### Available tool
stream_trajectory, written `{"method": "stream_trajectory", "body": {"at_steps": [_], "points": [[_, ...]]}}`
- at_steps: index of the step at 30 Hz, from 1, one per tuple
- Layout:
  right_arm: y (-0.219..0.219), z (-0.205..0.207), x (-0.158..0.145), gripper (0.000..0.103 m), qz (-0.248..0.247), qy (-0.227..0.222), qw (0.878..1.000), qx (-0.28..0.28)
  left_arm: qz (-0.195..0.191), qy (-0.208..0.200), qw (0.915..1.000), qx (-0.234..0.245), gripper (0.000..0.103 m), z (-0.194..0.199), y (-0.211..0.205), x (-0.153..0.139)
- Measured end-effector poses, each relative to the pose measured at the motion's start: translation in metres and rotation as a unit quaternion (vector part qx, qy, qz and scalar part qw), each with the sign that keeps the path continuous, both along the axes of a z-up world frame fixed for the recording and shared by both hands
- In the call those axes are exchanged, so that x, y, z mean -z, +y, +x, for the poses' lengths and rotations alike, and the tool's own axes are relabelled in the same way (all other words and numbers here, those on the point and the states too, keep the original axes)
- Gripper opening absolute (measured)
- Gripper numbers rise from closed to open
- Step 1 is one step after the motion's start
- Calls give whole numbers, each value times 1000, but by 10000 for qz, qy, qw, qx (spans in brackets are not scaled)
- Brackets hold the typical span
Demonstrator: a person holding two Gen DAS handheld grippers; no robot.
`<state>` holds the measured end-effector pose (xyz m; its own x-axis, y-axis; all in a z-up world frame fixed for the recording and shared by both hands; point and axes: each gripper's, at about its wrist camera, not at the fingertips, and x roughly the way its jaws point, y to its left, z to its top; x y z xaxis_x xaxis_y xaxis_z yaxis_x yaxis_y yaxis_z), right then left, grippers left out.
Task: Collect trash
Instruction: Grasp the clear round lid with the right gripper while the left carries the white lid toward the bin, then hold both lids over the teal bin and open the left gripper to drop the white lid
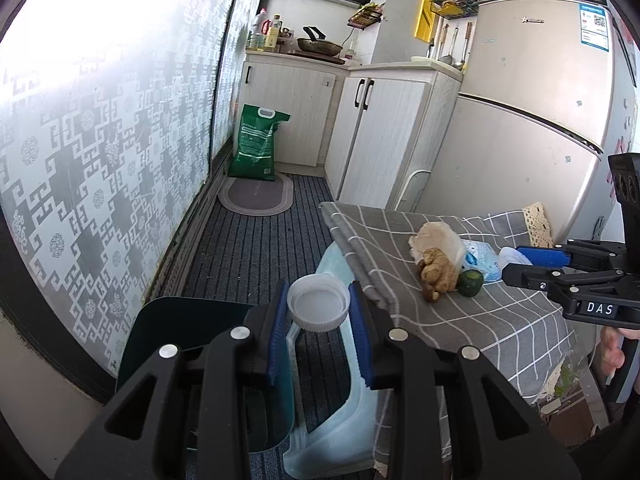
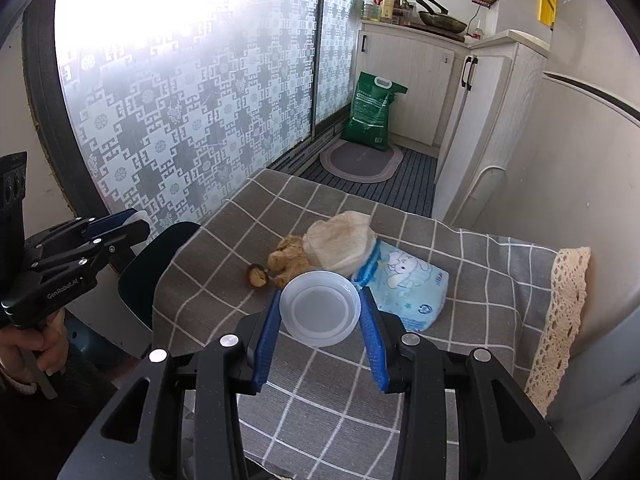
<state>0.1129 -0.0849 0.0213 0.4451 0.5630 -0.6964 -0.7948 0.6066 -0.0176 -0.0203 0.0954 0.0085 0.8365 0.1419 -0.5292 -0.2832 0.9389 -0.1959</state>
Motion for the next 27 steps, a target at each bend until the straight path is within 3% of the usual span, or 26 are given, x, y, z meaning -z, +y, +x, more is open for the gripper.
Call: {"method": "stream_trajectory", "body": {"at_steps": [14,27], "points": [[74,-28,-7,39,77,19,9984,-558,-115,371,9978,-539,32,-29,60,29],[146,-58,-3,40,46,206,9932,-1141,-253,891,9931,-724,32,-49,97,63]]}}
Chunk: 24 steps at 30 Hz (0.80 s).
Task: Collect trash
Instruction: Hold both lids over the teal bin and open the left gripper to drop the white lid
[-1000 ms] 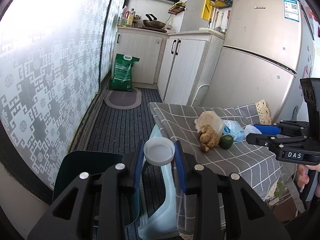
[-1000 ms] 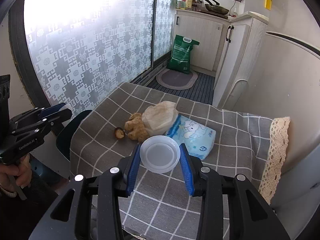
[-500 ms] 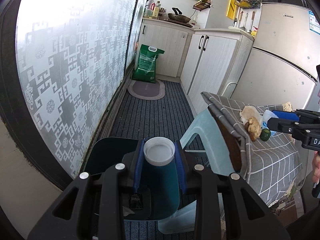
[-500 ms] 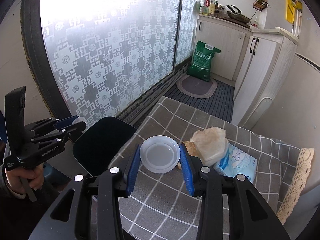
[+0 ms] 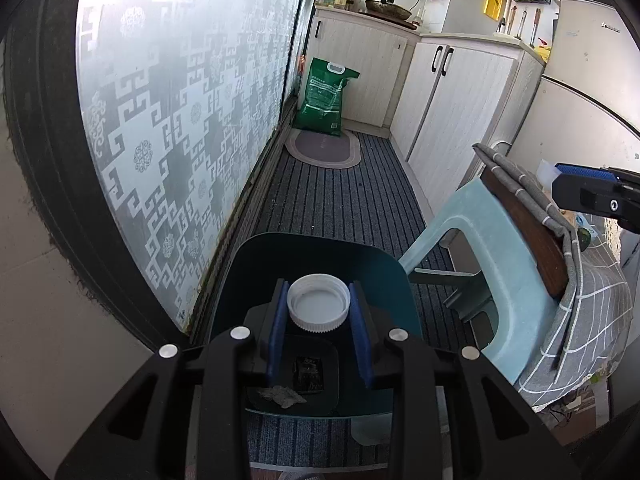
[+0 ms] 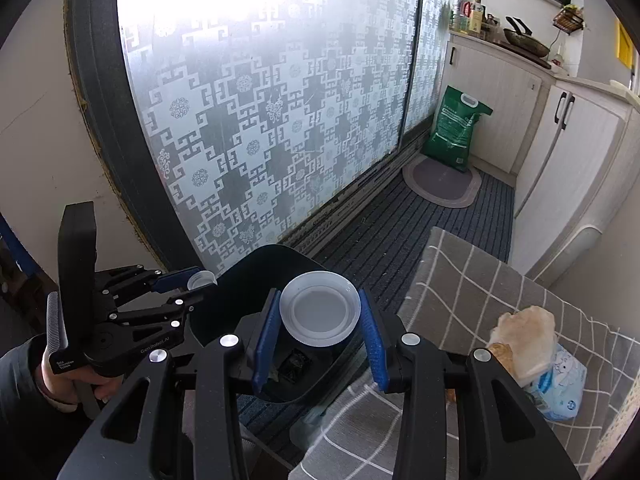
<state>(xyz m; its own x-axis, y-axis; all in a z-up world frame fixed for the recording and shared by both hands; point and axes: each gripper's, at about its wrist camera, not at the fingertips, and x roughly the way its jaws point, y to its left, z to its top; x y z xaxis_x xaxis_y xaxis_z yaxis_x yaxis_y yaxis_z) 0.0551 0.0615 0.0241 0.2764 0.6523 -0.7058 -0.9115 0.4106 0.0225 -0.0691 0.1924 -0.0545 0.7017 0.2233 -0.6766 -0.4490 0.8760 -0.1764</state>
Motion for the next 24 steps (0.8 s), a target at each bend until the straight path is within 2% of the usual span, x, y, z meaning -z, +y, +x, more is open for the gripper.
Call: {"method": "stream_trajectory", "body": {"at_steps": [7,17,24], "points": [[34,-13,18,39,-297,172,9992,-206,-134,343,9993,50,32,-3,12,21],[68,-14,48,39,-782,345,9963,-93,-323,750,9964,217,33,3,19,46],[84,-16,59,39,-974,337,9946,-80,-346,673,9968,276,33,-3,23,48]]}}
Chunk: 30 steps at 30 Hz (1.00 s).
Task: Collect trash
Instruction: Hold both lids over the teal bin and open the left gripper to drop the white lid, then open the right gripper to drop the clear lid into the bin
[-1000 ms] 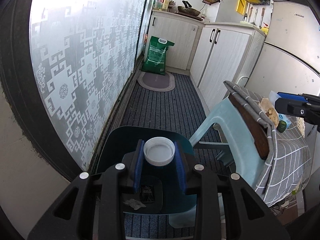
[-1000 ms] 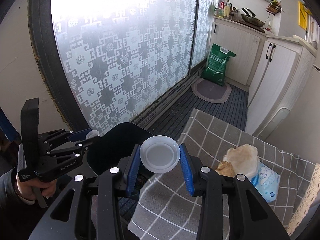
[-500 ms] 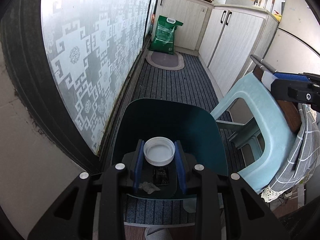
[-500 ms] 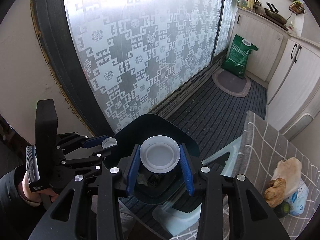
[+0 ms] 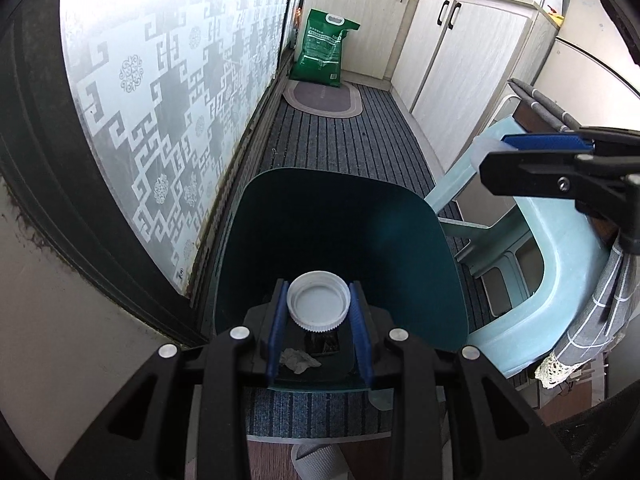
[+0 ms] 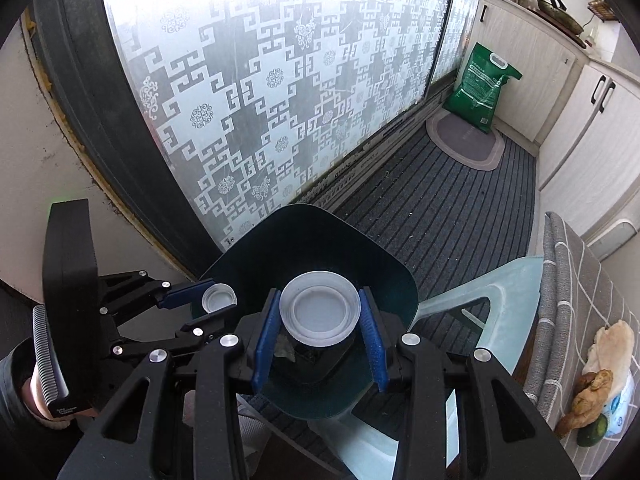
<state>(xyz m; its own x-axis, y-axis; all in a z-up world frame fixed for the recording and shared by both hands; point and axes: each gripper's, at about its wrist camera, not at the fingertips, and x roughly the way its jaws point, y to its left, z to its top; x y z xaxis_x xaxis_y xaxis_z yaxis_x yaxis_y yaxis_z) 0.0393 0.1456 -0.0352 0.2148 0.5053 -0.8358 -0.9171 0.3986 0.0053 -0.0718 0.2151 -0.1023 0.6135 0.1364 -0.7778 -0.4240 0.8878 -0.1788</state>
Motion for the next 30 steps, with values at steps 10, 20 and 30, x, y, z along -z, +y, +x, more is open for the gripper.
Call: {"method": "stream_trajectory", "body": {"at_steps": [10,20,30], "points": [[9,0,6,39,-113,7,9999,12,-73,-151,9998,-67,35,-5,6,-4],[14,1,19,39,-347,76,9994,8,61,-588,9982,-61,10,-16,2,-23],[14,-1,49,40,-788,98,9967,-166,122,-1687,9856,-97,7,-38,-6,-64]]}}
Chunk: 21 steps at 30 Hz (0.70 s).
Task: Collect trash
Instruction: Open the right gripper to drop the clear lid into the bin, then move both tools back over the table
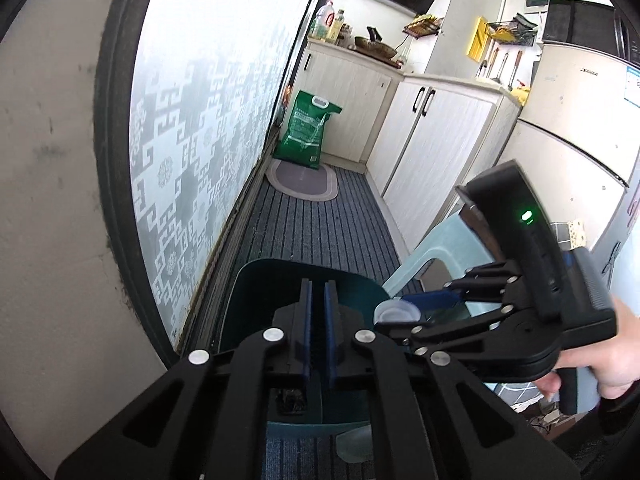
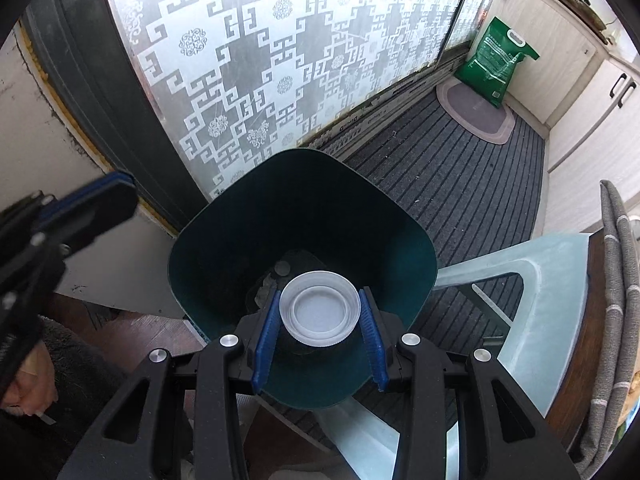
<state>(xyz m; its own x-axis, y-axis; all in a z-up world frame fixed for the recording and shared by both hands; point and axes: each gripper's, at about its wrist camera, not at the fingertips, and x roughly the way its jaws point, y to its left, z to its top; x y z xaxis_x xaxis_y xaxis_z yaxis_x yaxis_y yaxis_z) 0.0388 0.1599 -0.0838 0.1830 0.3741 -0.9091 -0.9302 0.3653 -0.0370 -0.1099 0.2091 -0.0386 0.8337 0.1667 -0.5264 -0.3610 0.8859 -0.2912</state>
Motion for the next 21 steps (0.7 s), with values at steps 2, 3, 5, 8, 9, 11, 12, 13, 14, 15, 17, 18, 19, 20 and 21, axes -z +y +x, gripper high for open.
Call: {"method": "stream_trajectory", "body": {"at_steps": [2,3,5,8,9,11,12,13,14,15,17,18,19,20,21], "points": [[1,-1,5,40,-54,16,10000,-25,60,-183,9998,40,7,-2,-5,-9],[1,-2,8,40,-72,27,10000,-50,77,-255,9996,57,7,-3,-7,-12],[2,-3,12,40,-109,49,9999,-78,98,-383,9992,72,7,-6,-13,-19],[0,-3,12,48,3,165,9998,-64,67,-591,9982,82,7,-11,-17,-32],[-2,-3,11,48,40,193,9998,-58,85,-684,9976,72,7,-14,-20,-37],[-5,-3,8,48,139,223,9996,-69,108,-913,9958,50,7,-19,-22,-49],[-7,-4,4,48,215,230,9994,-108,132,-1043,9945,36,7,-23,-25,-55],[-10,-5,0,48,302,219,9992,-146,162,-1170,9930,32,7,-27,-26,-61],[-13,-7,-6,48,417,202,9988,-187,205,-1300,9913,11,7,-31,-29,-65],[-16,-8,-13,48,556,187,9980,-227,223,-1402,9899,7,7,-32,-30,-69],[-23,-13,-28,46,866,107,9957,-306,231,-1567,9874,2,8,-34,-32,-74],[-26,-15,-37,42,999,31,9944,-334,226,-1607,9867,20,10,-33,-33,-76],[-30,-15,-44,41,1130,-37,9930,-343,193,-1613,9867,68,12,-31,-35,-78],[-35,-16,-53,41,1288,-116,9911,-329,174,-1639,9863,92,12,-28,-38,-79],[-40,-16,-61,39,1406,-200,9894,-303,170,-1668,9858,131,12,-27,-40,-80]]}}
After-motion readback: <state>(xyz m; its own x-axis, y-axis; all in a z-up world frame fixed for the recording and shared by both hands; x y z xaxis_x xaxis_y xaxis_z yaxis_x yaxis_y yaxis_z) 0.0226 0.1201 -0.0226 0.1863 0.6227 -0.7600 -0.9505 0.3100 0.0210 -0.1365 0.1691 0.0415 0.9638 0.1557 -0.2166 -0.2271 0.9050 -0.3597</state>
